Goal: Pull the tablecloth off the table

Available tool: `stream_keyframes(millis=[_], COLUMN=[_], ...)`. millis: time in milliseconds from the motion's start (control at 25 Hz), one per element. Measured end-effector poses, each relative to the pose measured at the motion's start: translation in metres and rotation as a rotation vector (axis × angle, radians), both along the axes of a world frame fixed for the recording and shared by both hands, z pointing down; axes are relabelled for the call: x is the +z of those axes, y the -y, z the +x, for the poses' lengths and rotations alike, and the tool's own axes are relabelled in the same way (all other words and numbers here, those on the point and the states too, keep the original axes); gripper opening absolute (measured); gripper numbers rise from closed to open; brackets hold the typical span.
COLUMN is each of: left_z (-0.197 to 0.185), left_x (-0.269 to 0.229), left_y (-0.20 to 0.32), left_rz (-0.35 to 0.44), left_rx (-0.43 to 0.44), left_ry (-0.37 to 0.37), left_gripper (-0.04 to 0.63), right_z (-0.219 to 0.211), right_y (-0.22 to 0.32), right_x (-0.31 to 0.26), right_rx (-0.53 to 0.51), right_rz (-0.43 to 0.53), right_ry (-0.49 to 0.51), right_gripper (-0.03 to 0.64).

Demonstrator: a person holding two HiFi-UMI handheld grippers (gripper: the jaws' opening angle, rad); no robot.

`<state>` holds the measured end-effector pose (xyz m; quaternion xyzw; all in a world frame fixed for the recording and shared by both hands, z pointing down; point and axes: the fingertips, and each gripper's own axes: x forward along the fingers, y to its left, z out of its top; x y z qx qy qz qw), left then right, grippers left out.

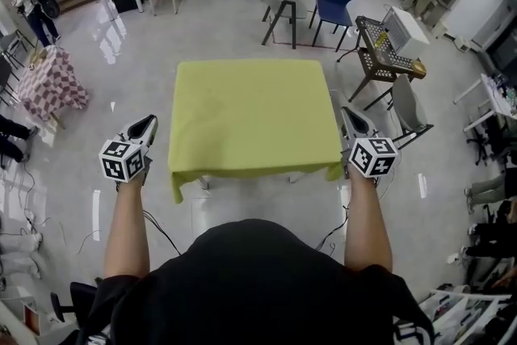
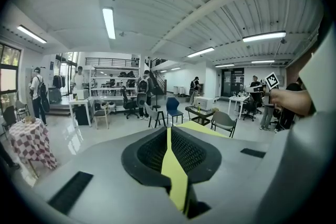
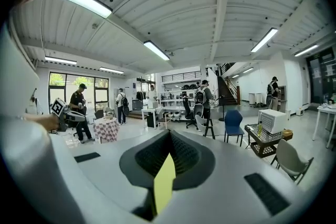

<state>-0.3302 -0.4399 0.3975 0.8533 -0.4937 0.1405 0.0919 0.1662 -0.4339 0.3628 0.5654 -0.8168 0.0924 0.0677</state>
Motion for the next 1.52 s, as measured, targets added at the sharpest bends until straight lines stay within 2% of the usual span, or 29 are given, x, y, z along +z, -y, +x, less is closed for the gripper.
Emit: stream_keyframes(millis=[320, 560, 720, 1040, 1160, 1280, 1520], left_z=[-0.019, -0.022, -0.012, 0.004, 0.01, 0.014, 0.002], left_x=[0.009, 0.025, 0.038, 0.084, 0.103, 0.129, 0.174], left_y=[0.026, 0.033, 0.04, 0.045, 0.048, 0.053, 0.055], left_rz=[-0.007, -0.032, -0.057, -0.141, -0.174, -0.214, -0.3], left_rx=[0.041, 0.031, 0.002, -0.068, -0.088, -0.102, -0.153], left_ry=[-0.006, -0.005, 0.011, 0.045, 0.052, 0.066, 0.103], left_gripper=[0.041, 0.041, 0.042, 0.044, 0.046, 0.064, 0.1], right_z=[-0.024, -0.014, 0.015, 0.076, 0.098, 0.12, 0.149], right_y=[0.006, 0.011, 0.021, 0.037, 0.042, 0.046, 0.048], right_x=[-0.002, 0.016, 0.035, 0.084, 0.112, 0.15, 0.219], right_rx=[-0.008, -0.027, -0.036, -0.046, -0.047, -0.044, -0.055], right_rz=[0.011, 0.0, -0.032, -0.107, -0.159, -0.224, -0.359], right_ry=[0.029, 0.051, 0.077, 0.056, 0.05, 0.032, -0.053], right_gripper=[0.014, 0.014, 0.014, 0.014, 0.015, 0.052, 0.081])
